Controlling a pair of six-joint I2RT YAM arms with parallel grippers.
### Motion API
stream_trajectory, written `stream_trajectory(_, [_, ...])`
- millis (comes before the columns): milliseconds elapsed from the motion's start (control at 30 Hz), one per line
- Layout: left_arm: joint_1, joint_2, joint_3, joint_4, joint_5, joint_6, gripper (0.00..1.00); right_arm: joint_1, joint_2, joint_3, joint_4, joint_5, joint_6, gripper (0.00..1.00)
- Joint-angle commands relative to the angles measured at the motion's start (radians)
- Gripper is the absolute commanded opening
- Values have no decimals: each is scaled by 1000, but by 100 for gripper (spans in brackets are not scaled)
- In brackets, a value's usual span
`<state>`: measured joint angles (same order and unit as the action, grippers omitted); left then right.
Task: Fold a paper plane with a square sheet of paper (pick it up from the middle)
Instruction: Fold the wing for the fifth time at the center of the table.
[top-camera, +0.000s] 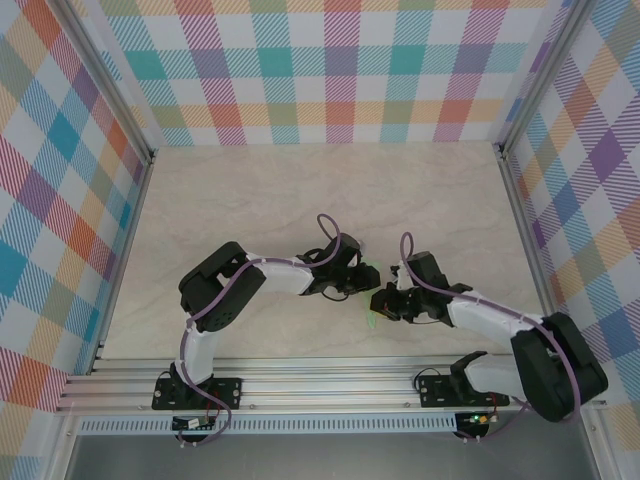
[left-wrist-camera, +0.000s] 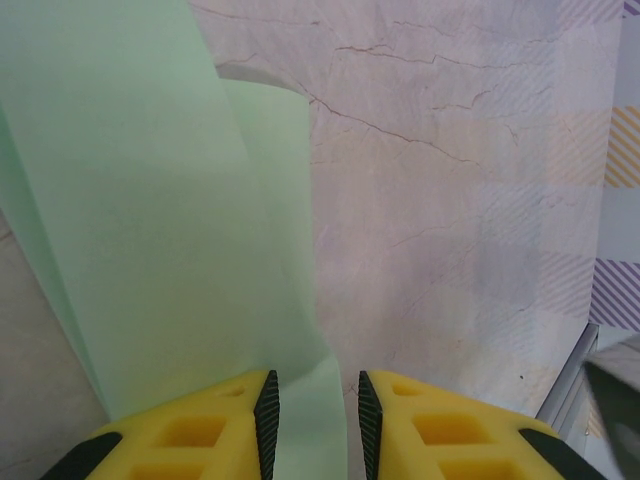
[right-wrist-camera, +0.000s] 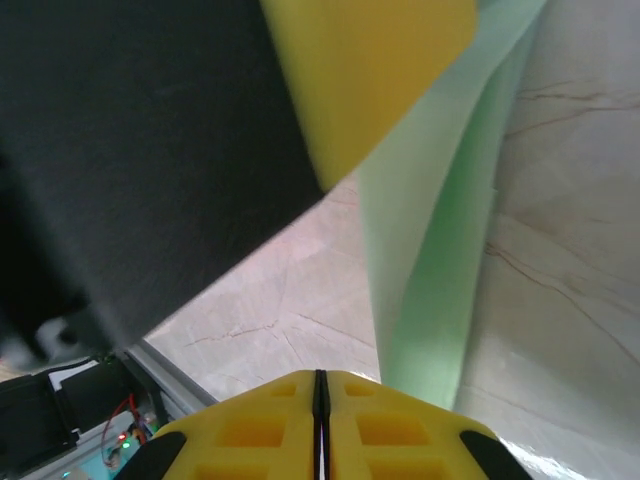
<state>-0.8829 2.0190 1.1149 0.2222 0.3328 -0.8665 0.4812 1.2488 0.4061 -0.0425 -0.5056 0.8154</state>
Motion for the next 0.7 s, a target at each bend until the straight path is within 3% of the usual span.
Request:
stream_trajectory(0, [-5, 43, 10, -63, 6, 25, 30, -1, 54, 20, 124, -82, 37, 10])
stream_trajectory(333, [-5, 40, 17, -74, 5, 27, 30, -3, 170, 0, 59, -53, -18, 9])
stream_trajectory(667, [-4, 39, 17, -87, -9, 31, 30, -1, 120, -86, 26, -67, -36, 10])
